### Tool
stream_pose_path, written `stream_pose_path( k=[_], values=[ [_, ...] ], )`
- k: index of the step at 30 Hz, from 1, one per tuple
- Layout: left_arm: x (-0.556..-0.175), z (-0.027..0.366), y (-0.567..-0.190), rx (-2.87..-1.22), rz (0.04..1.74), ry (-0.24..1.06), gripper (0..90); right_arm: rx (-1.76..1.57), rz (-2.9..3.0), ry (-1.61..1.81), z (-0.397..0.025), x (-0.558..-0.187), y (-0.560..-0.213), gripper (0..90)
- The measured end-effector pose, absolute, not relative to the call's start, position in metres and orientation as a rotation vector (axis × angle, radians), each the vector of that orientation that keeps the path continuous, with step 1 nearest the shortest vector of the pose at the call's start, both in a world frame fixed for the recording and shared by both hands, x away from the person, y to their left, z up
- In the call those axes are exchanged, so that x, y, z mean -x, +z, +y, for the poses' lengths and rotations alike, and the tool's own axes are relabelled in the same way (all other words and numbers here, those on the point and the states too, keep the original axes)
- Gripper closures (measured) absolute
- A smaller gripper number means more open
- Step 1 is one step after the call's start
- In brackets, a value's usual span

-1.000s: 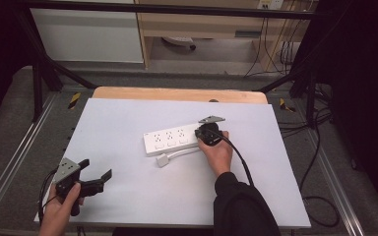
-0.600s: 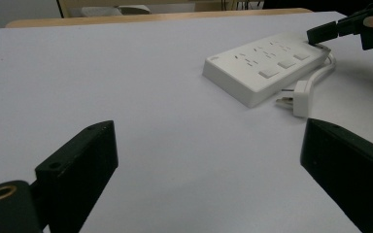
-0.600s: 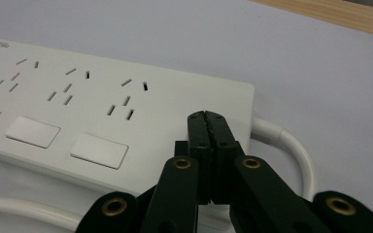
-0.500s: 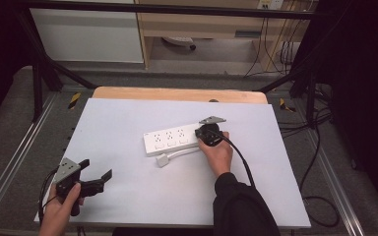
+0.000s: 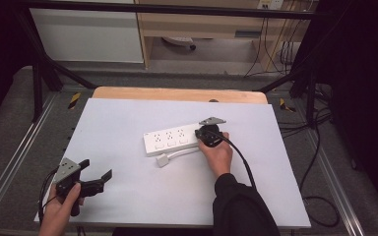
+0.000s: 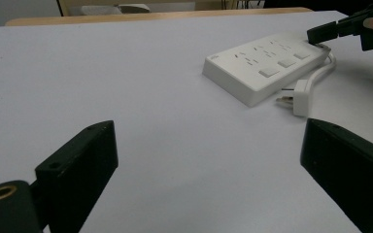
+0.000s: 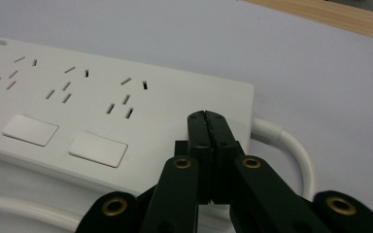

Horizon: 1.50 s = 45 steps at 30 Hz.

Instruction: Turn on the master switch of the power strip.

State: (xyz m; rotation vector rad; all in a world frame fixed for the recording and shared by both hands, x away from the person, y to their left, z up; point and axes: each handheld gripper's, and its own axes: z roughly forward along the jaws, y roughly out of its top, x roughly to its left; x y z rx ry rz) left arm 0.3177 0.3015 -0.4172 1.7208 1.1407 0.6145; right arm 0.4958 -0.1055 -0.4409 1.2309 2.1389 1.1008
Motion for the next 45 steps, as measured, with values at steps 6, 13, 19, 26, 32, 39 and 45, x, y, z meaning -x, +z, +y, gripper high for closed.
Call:
stream_pose_path(
  k=[6,13,19,26,32,39,45],
  values=[
    [-0.318,0.302,-0.418,-1.724,1.144,0.614,6.6,-1.228,2.129,1.125,-0.109,-0.493,-0.443,90.0],
    [-0.317,0.302,-0.418,-1.732,1.145,0.621,6.7,-1.237,2.122,1.132,-0.11,-0.494,-0.443,90.0],
    [-0.318,0.302,-0.418,-1.731,1.149,0.618,6.7,-1.231,2.119,1.143,-0.111,-0.494,-0.444,90.0],
    [-0.318,0.302,-0.418,-1.73,1.147,0.616,6.7,-1.225,2.111,1.145,-0.11,-0.493,-0.445,90.0],
    [-0.319,0.301,-0.419,-1.728,1.152,0.606,6.7,-1.206,2.107,1.133,-0.109,-0.492,-0.445,90.0],
    [-0.318,0.301,-0.418,-1.722,1.158,0.613,6.8,-1.176,2.128,1.112,-0.113,-0.491,-0.435,90.0],
    [-0.32,0.302,-0.42,-1.73,1.16,0.61,7.0,-1.231,2.101,1.157,-0.125,-0.494,-0.427,90.0]
  ],
)
